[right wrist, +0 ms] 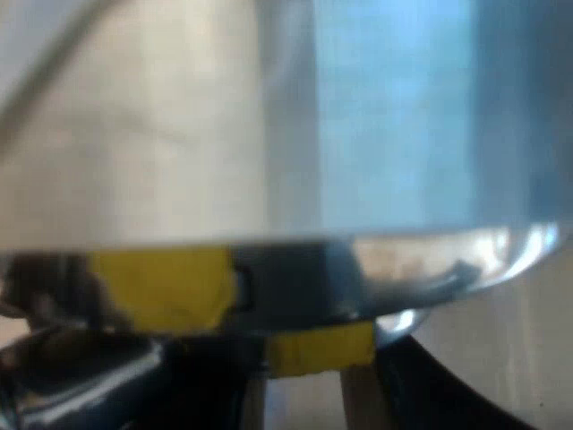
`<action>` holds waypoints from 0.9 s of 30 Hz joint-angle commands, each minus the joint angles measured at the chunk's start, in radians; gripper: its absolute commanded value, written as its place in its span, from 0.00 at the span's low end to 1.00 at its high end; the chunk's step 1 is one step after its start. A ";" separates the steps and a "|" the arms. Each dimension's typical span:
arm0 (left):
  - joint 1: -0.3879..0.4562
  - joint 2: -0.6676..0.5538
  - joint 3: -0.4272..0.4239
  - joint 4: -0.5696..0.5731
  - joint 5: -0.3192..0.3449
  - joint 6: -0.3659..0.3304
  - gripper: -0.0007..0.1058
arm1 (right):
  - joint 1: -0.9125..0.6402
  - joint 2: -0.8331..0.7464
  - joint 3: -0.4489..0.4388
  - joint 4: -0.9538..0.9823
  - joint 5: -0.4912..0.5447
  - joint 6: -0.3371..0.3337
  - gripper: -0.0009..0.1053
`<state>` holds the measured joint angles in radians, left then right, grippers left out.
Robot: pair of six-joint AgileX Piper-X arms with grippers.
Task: Put the handle in the coffee machine
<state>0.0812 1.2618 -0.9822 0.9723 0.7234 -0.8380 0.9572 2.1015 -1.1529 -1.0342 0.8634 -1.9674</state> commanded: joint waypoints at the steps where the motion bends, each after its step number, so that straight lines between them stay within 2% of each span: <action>1: -0.043 -0.007 0.002 0.051 -0.022 0.006 0.01 | -0.009 -0.054 -0.044 -0.114 -0.037 -0.007 0.25; 2: -0.052 -0.007 0.002 0.058 -0.030 0.000 0.01 | -0.009 -0.054 -0.044 -0.114 -0.037 -0.007 0.25; 4: -0.073 -0.007 0.006 0.071 -0.050 -0.057 0.01 | -0.009 -0.054 -0.044 -0.114 -0.037 -0.007 0.25; 9: -0.078 -0.016 0.026 0.016 -0.067 -0.137 0.01 | -0.005 -0.054 -0.044 -0.114 -0.037 -0.007 0.25; 21: -0.102 -0.041 0.036 0.014 -0.033 -0.194 0.01 | 0.027 -0.073 -0.035 -0.094 0.014 -0.007 0.25; 24: -0.144 -0.058 0.048 0.003 -0.046 -0.198 0.01 | 0.026 -0.113 0.008 -0.044 0.014 0.037 0.25; 27: -0.186 -0.080 0.067 -0.041 -0.076 -0.232 0.01 | 0.026 -0.166 0.075 0.024 -0.004 0.097 0.25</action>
<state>-0.0823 1.1996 -0.9164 0.9291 0.5805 -1.0490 0.9791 2.1010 -1.0828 -1.0251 0.8841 -1.8826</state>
